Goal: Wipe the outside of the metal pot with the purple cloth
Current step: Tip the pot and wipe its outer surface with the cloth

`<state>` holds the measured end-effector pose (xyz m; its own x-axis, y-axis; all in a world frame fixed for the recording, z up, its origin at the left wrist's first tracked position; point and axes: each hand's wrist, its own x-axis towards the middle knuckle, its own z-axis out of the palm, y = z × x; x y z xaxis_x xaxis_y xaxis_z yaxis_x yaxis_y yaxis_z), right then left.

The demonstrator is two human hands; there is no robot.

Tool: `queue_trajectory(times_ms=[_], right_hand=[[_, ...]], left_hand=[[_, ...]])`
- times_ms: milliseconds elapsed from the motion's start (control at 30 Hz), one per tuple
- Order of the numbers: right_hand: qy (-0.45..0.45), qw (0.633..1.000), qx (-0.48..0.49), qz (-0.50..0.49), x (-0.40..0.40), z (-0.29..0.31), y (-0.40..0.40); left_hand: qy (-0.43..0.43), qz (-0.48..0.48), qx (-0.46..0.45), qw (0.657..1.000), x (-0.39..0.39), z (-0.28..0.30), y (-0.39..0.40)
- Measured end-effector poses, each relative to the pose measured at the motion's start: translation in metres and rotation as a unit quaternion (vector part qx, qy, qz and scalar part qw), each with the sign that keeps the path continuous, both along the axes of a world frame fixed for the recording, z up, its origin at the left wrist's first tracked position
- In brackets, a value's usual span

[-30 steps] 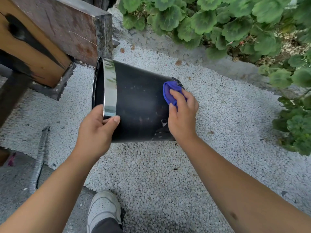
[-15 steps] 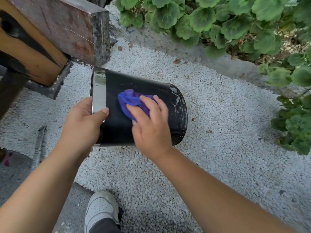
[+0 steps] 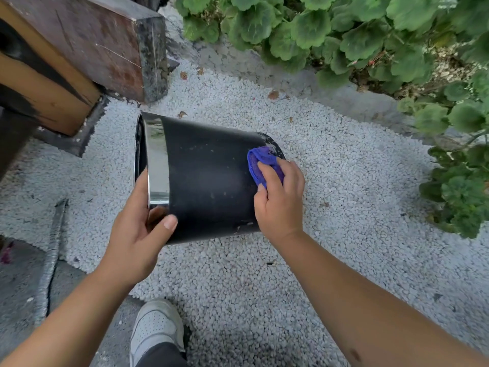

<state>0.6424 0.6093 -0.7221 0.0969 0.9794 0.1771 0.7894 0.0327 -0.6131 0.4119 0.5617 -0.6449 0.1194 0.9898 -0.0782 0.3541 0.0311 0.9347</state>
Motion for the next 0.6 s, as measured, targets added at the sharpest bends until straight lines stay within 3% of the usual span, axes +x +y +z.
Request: queue_trajectory(times_ms=[167, 400, 533, 600], right_hand=[[-0.022, 0.999, 0.018, 0.034, -0.006, -0.001, -0.001], [0.033, 0.999, 0.024, 0.017, -0.007, 0.038, 0.032], [0.08, 0.981, 0.134, 0.117, -0.051, 0.078, 0.033], [0.082, 0.974, 0.145, 0.153, -0.073, 0.086, 0.026]], left_hand=[[0.064, 0.069, -0.053, 0.994, -0.017, -0.011, -0.023], [0.068, 0.129, 0.004, 0.989, 0.01, 0.026, 0.027], [0.066, 0.208, 0.013, 0.976, 0.016, 0.038, 0.066], [0.05, 0.219, -0.01, 0.974, 0.016, 0.037, 0.076]])
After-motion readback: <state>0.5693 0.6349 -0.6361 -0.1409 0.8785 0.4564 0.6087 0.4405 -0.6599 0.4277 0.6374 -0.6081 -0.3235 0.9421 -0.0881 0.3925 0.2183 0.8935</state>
